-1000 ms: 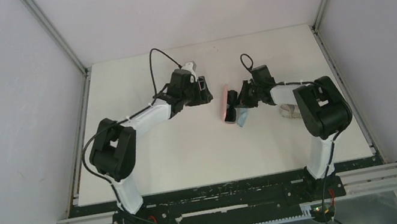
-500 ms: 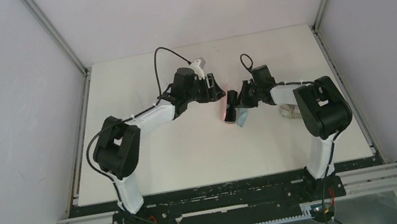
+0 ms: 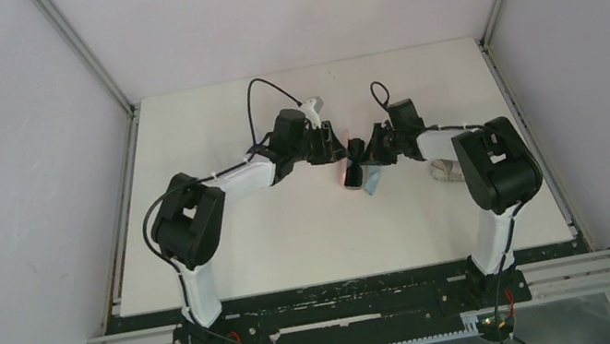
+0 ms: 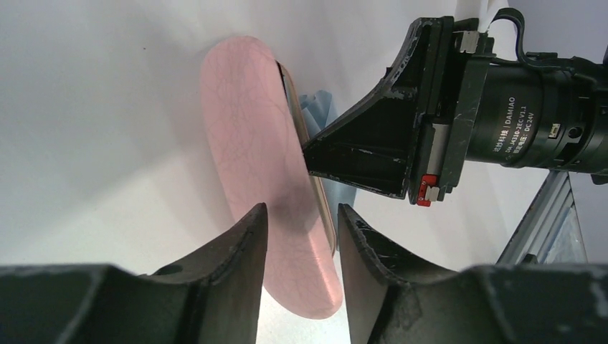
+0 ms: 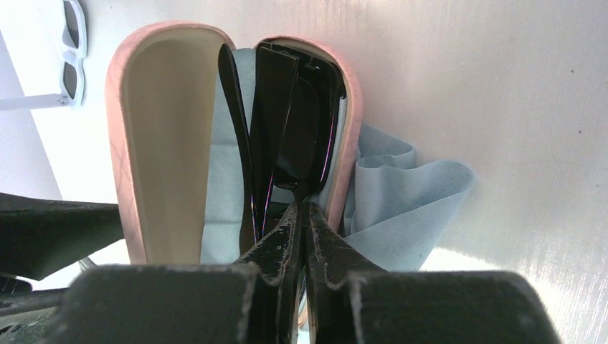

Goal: Organize the sunglasses
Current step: Place the sunglasses in the sunglasses case, then close the sunglasses case at the center of the board.

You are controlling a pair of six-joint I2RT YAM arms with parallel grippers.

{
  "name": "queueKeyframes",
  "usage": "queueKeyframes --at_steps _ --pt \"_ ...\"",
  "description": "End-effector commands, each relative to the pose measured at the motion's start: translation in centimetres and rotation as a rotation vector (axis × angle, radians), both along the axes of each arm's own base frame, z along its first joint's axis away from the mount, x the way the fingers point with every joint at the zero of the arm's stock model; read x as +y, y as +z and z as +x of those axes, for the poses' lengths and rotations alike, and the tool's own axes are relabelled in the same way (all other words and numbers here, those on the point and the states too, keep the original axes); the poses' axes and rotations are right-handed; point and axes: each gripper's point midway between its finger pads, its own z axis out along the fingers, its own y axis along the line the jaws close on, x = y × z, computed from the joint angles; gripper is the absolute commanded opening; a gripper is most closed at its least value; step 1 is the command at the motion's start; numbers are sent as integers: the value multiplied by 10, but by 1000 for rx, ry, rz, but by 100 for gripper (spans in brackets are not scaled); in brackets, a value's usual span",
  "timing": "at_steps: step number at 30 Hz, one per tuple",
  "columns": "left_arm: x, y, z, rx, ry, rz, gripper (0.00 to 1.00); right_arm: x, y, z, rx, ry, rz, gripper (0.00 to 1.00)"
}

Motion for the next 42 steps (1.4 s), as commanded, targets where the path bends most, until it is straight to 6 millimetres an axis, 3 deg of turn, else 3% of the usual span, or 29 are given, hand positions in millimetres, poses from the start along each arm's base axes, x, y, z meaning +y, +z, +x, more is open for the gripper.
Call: queueKeyframes --at_steps 1,8,15,42 --pt "-20 35 10 -71 -31 -85 43 1 40 14 -115 13 29 2" --pt "-20 32 7 -63 -37 -82 40 -9 53 7 -141 -5 40 2" --pt "-21 34 7 -66 -40 -85 39 -27 42 1 -121 -54 -29 2" --pt "-21 36 6 -70 -42 -76 38 -15 14 8 -55 -26 38 7"
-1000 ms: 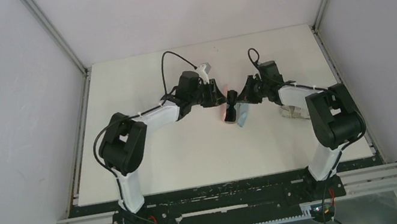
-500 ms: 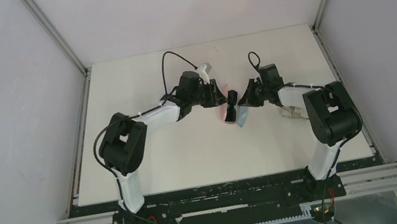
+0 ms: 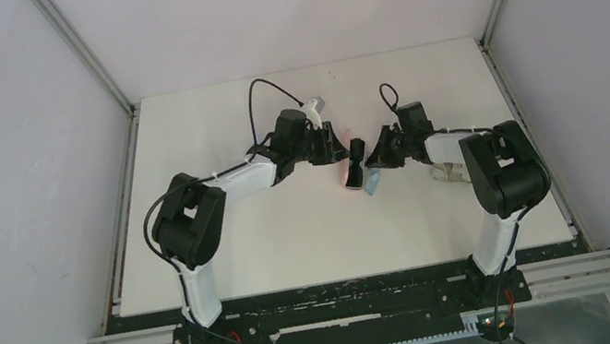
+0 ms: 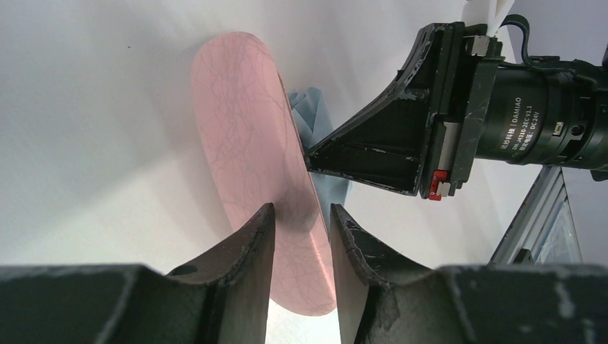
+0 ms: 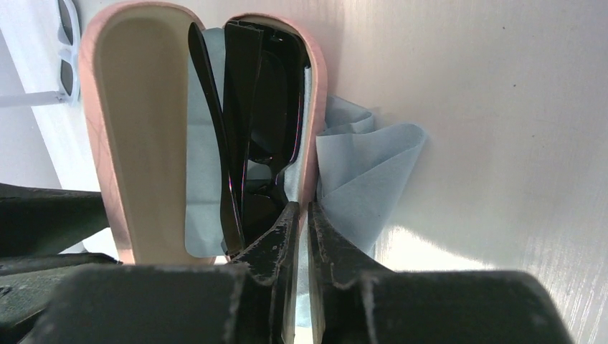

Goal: Organize the sunglasses
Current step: Close the sunglasses case at the center of the board.

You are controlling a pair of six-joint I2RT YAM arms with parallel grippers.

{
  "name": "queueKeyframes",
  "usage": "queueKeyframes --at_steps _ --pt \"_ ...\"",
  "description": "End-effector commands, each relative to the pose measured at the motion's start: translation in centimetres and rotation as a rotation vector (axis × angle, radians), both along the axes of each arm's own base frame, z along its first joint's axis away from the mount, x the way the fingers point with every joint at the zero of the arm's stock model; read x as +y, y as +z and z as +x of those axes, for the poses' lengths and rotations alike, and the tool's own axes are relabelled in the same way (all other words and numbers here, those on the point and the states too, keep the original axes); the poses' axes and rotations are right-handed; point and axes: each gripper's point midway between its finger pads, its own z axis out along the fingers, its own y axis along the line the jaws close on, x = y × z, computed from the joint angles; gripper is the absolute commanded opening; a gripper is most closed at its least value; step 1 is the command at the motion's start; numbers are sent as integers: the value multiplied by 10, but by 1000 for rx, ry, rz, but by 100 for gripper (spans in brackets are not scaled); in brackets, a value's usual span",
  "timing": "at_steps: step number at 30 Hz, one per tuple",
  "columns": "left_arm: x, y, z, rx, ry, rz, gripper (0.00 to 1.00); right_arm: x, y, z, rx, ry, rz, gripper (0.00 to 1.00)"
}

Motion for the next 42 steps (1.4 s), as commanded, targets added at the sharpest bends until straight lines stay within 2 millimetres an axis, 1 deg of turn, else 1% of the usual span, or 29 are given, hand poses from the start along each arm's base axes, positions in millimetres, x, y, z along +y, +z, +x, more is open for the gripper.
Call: queueKeyframes --at_steps 1,12,19,25,28,34,39,42 --pt "-15 35 10 -76 -23 -60 38 5 12 18 -63 7 32 7" --pt "-12 35 12 -82 -11 -49 38 16 9 21 -67 39 61 8" --pt "3 33 17 -83 32 -29 37 31 12 20 -81 77 115 6" --pt "14 26 20 -79 59 7 37 44 17 21 -98 113 178 6" --pt "17 23 20 -78 66 21 36 46 17 22 -102 120 195 6" --pt "17 23 20 -76 65 21 36 41 16 25 -104 100 189 6" --pt "14 22 19 -74 49 19 32 42 17 26 -111 102 205 1" --pt "11 20 16 -73 34 26 31 44 19 28 -120 106 218 0"
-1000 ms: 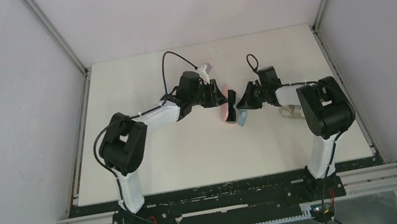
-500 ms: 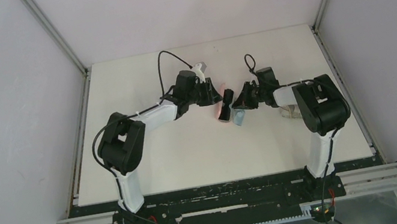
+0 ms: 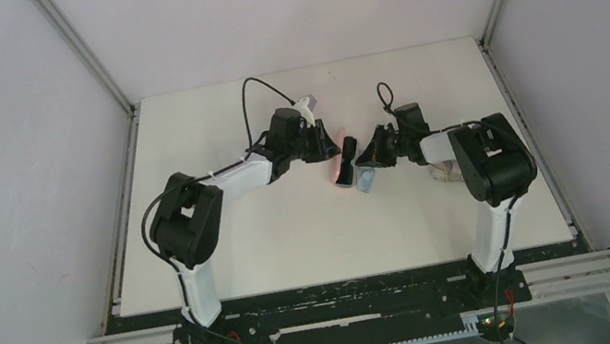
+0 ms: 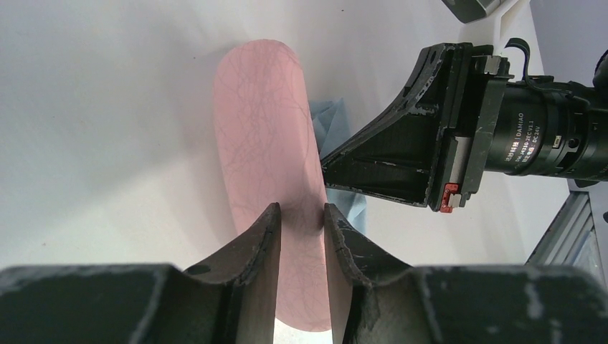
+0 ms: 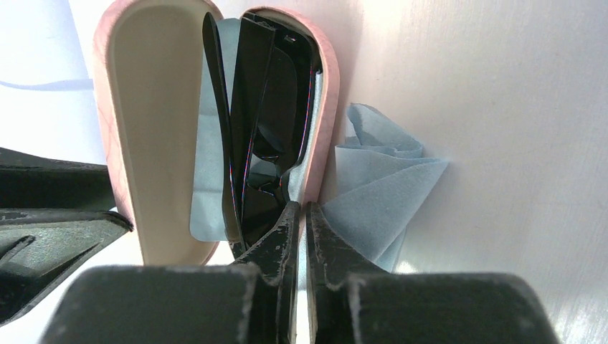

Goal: Organize the sunglasses
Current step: Close the sunglasses case at the center of the board.

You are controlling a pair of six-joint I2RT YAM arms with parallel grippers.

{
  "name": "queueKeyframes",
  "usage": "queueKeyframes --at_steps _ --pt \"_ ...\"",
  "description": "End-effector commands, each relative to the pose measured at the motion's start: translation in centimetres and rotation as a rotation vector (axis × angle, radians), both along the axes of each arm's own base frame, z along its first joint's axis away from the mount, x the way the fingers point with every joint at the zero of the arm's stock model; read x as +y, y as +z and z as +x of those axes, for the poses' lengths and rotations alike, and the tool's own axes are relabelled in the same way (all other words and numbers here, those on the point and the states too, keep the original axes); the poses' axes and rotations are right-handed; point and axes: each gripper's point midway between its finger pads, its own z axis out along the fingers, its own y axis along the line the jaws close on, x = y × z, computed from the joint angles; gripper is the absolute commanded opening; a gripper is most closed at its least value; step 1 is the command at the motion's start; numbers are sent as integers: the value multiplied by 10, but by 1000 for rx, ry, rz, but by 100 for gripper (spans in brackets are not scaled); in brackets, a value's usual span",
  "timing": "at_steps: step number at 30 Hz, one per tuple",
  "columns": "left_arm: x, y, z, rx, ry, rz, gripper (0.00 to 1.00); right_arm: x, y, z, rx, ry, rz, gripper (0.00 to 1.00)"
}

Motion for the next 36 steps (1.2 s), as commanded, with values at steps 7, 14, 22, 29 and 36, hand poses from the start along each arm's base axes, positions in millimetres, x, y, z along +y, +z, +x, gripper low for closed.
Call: queueKeyframes --at_steps 7,14,22,29,36 --pt "-15 11 -10 -37 -69 5 31 16 22 20 -110 37 80 0" --pt "-17 0 -10 -20 -70 32 31 22 30 22 -129 50 134 0" --pt "-20 -10 -10 -2 -75 57 31 25 33 21 -132 55 161 0" --pt "-21 -23 -12 15 -80 102 31 26 38 23 -139 51 205 0" --pt "-25 -31 -16 27 -96 115 31 24 36 24 -135 44 195 0"
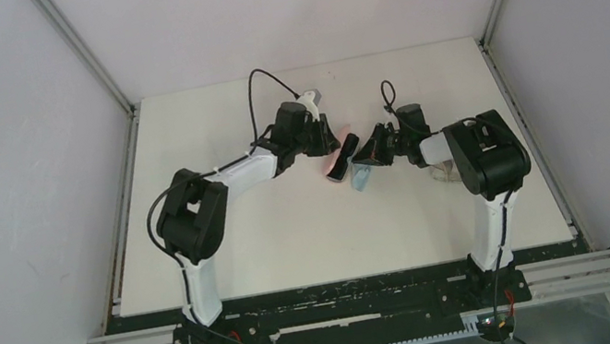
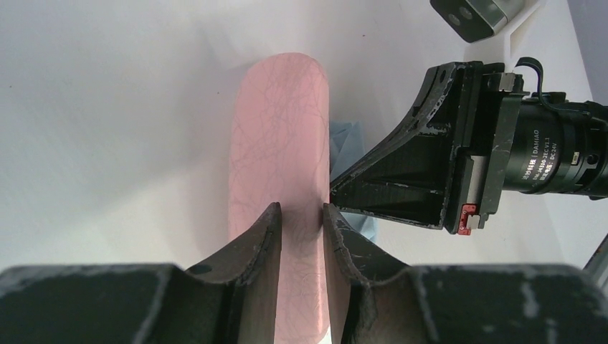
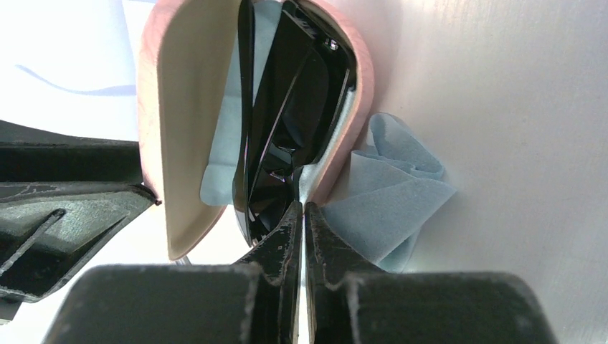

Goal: Organize the sunglasses
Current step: Close the sunglasses case at the center of the board.

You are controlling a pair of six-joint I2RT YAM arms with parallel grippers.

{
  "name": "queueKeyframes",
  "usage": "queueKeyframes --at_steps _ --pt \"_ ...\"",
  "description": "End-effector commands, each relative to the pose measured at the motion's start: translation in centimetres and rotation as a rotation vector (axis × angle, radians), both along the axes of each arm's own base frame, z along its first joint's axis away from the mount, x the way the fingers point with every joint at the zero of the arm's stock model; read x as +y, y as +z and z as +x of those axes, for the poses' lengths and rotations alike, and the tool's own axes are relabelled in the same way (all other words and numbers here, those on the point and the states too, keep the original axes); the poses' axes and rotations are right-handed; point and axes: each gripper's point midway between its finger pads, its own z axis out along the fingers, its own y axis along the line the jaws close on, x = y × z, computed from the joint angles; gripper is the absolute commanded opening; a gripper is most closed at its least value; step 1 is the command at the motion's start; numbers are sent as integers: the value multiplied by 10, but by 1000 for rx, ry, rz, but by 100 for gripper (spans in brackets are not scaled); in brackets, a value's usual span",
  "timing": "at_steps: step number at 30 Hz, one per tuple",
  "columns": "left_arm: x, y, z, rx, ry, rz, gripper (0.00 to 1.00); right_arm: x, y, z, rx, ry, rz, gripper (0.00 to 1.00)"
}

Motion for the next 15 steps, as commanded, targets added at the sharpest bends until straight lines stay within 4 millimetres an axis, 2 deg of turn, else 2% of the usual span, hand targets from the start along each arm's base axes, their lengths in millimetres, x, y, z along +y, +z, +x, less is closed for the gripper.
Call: queueKeyframes --at_steps 1,5,10,15 --pt "-22 -29 -34 91 -102 43 31 13 32 14 -129 39 68 0" --pt "-20 -30 -35 92 -96 53 31 11 33 15 -138 30 65 1" --pt "-18 -29 -34 86 -88 59 31 7 35 15 -139 14 83 12" --pt "-19 -28 -34 89 -89 55 31 5 34 15 -136 8 89 14"
